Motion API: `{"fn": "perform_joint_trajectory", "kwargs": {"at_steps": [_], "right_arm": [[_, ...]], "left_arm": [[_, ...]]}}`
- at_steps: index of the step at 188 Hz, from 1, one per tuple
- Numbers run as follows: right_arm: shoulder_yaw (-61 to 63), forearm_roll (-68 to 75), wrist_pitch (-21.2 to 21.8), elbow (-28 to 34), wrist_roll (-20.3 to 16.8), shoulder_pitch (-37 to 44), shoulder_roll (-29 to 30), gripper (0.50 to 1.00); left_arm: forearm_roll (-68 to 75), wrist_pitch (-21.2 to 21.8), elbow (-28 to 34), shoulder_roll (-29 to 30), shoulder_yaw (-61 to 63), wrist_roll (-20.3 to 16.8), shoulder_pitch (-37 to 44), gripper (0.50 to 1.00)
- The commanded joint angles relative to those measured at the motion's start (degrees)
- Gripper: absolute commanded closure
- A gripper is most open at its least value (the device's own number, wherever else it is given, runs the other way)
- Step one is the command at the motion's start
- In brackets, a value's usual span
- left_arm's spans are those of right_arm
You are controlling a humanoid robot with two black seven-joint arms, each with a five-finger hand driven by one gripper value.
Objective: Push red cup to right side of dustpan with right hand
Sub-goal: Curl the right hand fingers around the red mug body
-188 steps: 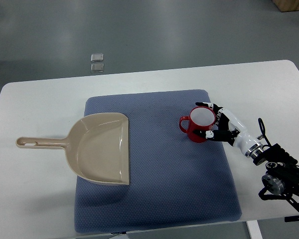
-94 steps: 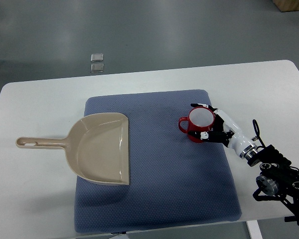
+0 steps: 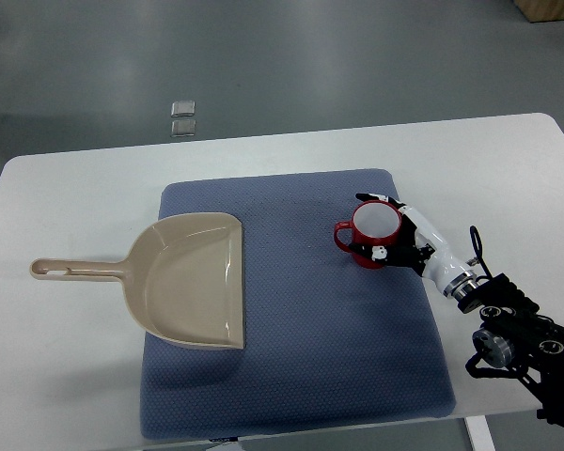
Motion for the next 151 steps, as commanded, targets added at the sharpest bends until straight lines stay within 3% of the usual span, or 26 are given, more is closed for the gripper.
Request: {"fn": "perform_joint_trajectory", "kwargs": {"at_steps": [1, 151], "right_arm": [[0.02, 0.22, -0.04, -0.02, 0.00, 0.51, 0.50, 0.574], [-0.33, -0.04, 0.05, -1.16, 0.00, 0.69, 2.61, 0.576]], "left_arm": [[0.00, 0.00, 0.00, 0.00, 0.00, 0.00, 0.00, 0.500], [0.00, 0.00, 0.00, 0.00, 0.00, 0.00, 0.00, 0.500]]}}
